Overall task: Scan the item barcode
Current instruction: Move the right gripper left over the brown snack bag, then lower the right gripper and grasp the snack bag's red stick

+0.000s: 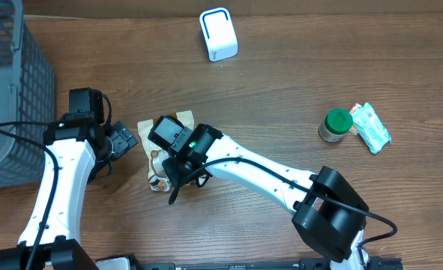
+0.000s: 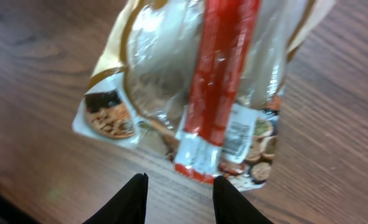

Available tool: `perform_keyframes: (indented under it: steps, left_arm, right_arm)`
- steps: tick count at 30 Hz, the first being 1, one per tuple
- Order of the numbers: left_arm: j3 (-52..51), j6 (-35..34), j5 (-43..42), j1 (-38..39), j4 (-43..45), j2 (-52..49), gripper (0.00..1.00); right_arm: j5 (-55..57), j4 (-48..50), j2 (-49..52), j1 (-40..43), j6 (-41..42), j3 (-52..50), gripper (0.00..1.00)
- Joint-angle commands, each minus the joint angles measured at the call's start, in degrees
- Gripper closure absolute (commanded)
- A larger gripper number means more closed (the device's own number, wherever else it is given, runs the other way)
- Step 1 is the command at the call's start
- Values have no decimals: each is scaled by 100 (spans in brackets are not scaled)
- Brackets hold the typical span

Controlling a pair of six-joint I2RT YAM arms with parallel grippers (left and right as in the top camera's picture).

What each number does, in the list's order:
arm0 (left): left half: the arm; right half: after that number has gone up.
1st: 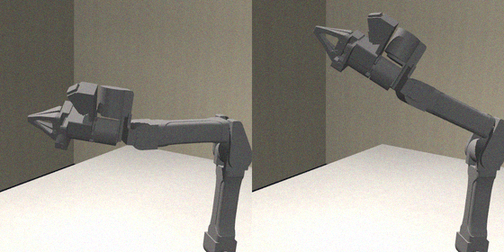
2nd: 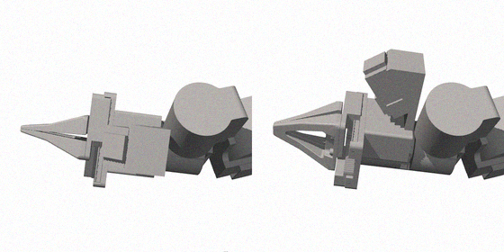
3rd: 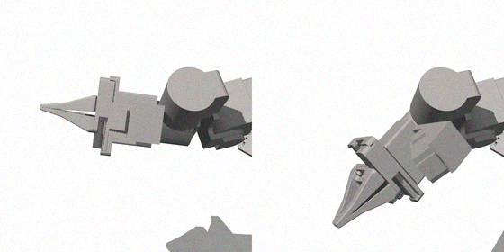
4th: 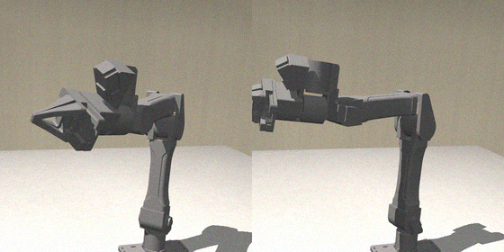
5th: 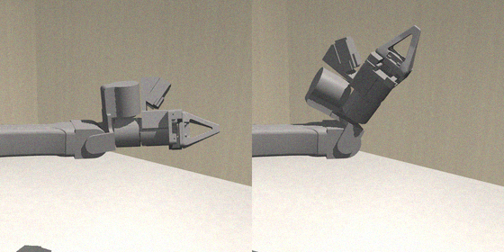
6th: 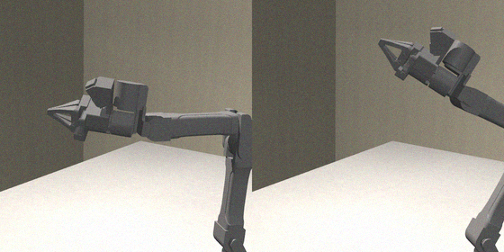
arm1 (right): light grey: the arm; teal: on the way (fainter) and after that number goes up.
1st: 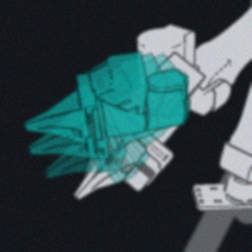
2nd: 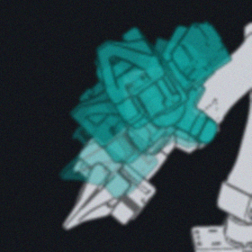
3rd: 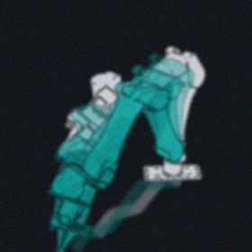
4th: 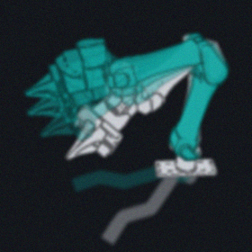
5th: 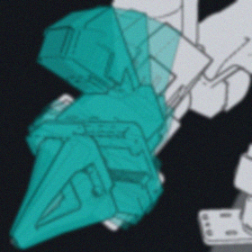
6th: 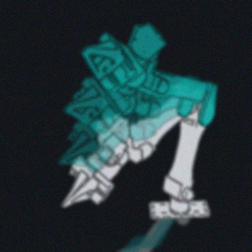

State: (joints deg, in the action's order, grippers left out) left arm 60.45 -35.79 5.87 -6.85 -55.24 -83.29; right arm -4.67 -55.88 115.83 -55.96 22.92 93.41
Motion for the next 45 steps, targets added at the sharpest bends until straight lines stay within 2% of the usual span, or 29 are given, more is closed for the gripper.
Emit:
perform_keyframes:
  steps: [1,16,34,42,45]
  left_arm:
    - [2,70,70,-9,2,13,0]
    - [4,70,70,-9,2,13,0]
    - [2,70,70,-9,2,13,0]
    - [2,70,70,-9,2,13,0]
    - [2,70,70,-9,2,13,0]
  right_arm:
    - [271,37,-66,9,136,-46,64]
    - [267,160,387,9,284,-46,64]
    - [251,483,400,9,286,-339,65]
    - [205,546,400,9,282,-420,80]
    - [208,544,398,17,280,-420,95]
